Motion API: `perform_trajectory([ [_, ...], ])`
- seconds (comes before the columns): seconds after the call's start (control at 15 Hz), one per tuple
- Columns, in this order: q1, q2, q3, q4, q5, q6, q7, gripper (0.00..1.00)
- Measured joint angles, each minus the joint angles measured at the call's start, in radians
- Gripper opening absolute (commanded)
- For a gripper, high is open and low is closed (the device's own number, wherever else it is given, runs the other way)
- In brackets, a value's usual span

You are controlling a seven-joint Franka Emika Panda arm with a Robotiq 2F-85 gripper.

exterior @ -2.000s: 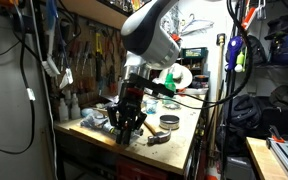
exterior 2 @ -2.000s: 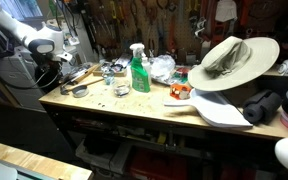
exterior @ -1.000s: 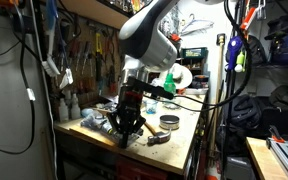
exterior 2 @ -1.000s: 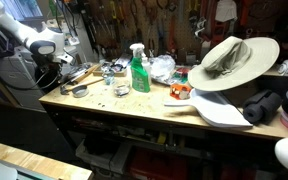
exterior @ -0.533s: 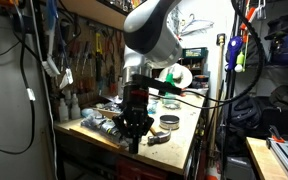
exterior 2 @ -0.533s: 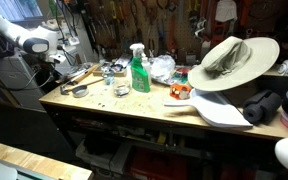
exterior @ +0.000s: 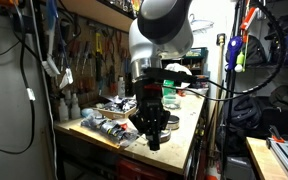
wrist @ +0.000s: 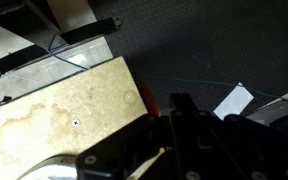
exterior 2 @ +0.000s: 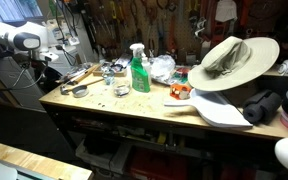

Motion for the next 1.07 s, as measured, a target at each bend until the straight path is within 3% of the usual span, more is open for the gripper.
perform_trajectory([
  [0.67,0.032,-0.078,0.058,-0.043,-0.027,-0.221,-0.087,0.01],
  [1.07,0.043,-0.124,0.067,-0.047,-0.091,-0.208,-0.090,0.01],
])
